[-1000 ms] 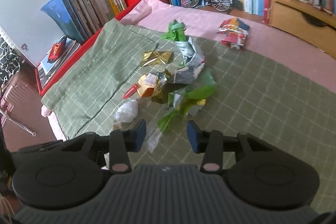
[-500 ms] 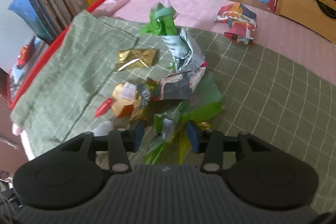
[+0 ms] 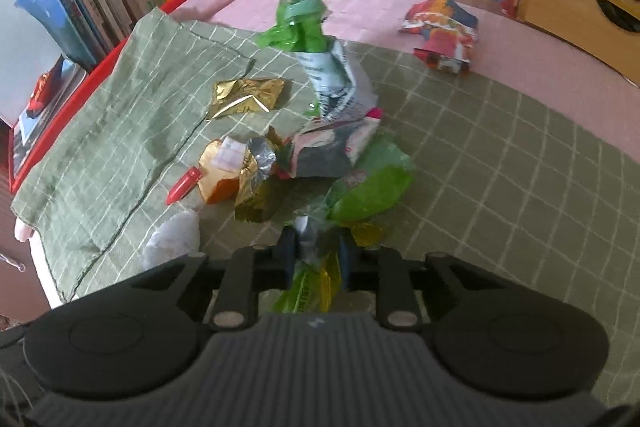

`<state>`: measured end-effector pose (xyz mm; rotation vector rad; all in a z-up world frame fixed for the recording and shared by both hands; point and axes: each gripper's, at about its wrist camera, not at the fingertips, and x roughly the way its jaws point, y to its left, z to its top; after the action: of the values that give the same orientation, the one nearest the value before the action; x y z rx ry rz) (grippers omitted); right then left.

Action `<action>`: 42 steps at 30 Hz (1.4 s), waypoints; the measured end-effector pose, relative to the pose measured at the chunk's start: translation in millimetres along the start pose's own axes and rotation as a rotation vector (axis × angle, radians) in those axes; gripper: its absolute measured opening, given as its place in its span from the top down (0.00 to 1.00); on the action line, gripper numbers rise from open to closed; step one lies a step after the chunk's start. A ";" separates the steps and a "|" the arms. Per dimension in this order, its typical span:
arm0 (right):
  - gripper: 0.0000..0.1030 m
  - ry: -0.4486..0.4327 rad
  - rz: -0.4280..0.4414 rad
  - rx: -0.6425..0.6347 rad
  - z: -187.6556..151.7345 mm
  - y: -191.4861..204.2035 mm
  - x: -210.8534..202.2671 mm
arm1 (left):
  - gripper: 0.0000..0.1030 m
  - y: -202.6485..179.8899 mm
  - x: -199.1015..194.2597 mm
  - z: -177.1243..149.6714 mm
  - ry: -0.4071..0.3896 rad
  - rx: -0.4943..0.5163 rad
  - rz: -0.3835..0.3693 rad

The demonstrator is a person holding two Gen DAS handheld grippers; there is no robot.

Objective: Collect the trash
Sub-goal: 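Grasp the green plastic wrapper with the right gripper while the left grasps a small brown wrapper, then carry both wrappers to the black bin and open both grippers to drop them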

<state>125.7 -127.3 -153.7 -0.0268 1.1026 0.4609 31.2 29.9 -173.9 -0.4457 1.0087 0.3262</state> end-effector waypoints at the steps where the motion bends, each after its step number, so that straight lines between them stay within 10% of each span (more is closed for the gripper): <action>1: 0.76 0.000 0.000 0.003 -1.7 -2.1 -3.9 | 0.60 -0.9 1.8 -0.8 0.004 0.002 -0.007; 8: 0.76 0.009 0.007 0.023 -14.0 -8.9 -21.6 | 0.85 -11.1 -0.9 -4.4 0.022 0.070 -0.116; 42: 0.76 -0.007 0.023 0.002 -96.7 34.4 -89.6 | 0.86 25.2 -82.7 -71.2 -0.005 0.147 -0.106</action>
<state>-2.5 -150.9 -113.8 -0.0106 1.0972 0.4802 -73.9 11.2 -139.9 -0.3633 0.9924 0.1569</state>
